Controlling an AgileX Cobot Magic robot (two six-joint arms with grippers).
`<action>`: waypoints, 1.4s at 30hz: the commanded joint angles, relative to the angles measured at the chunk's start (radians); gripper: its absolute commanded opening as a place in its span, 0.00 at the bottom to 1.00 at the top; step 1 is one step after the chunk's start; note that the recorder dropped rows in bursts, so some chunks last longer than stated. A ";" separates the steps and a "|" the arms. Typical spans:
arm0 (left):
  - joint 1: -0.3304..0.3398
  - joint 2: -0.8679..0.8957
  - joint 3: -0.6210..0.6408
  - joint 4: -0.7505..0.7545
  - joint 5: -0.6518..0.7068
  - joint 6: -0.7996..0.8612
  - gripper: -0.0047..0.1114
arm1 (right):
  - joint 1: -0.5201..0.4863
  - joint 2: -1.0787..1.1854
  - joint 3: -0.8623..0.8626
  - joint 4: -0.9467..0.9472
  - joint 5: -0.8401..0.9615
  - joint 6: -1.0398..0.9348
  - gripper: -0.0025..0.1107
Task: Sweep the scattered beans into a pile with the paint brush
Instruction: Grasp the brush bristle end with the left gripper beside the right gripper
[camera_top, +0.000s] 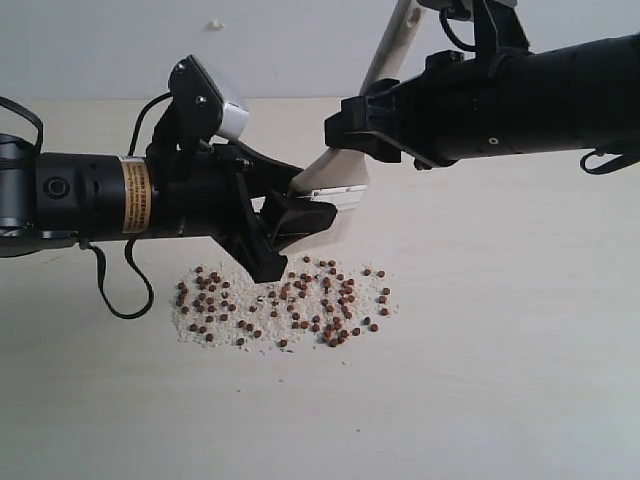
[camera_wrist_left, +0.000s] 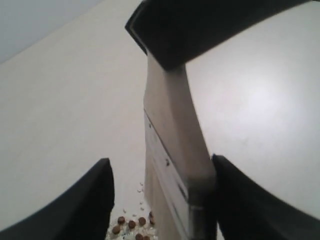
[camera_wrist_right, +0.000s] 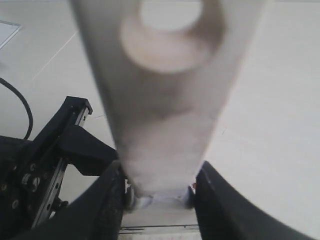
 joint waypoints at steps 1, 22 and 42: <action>-0.007 0.010 -0.009 -0.016 -0.016 0.004 0.40 | 0.000 -0.001 -0.007 0.008 0.015 -0.009 0.02; -0.007 0.020 -0.018 -0.010 -0.041 0.005 0.04 | 0.000 -0.001 -0.007 -0.043 0.008 -0.046 0.58; 0.021 0.003 -0.024 -0.035 -0.017 -0.027 0.04 | 0.000 -0.259 0.052 -0.167 -0.176 0.025 0.59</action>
